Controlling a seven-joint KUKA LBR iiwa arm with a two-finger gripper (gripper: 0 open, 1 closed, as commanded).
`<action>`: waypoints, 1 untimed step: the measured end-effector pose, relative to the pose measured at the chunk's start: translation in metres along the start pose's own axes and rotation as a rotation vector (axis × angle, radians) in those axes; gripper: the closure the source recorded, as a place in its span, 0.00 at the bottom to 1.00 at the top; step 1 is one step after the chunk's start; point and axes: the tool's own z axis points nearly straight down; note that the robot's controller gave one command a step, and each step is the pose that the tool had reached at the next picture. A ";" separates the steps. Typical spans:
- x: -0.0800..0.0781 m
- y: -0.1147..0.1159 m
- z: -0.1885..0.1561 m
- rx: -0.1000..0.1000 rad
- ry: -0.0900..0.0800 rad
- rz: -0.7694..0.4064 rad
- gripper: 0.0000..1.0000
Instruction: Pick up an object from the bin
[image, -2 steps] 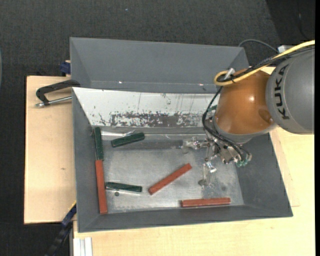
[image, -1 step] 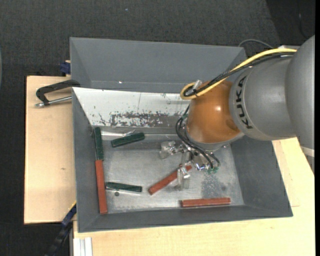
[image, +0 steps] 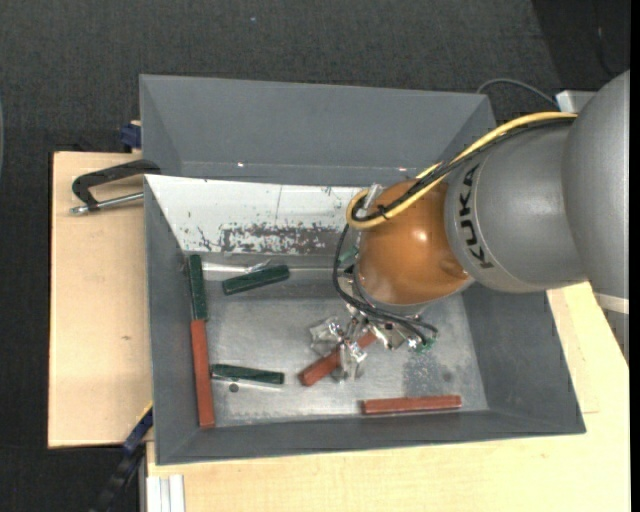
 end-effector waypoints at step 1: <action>0.000 0.000 0.000 0.000 0.000 0.000 1.00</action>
Offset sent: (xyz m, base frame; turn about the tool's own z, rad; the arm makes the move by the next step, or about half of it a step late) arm -0.0001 0.0000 0.0407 0.0000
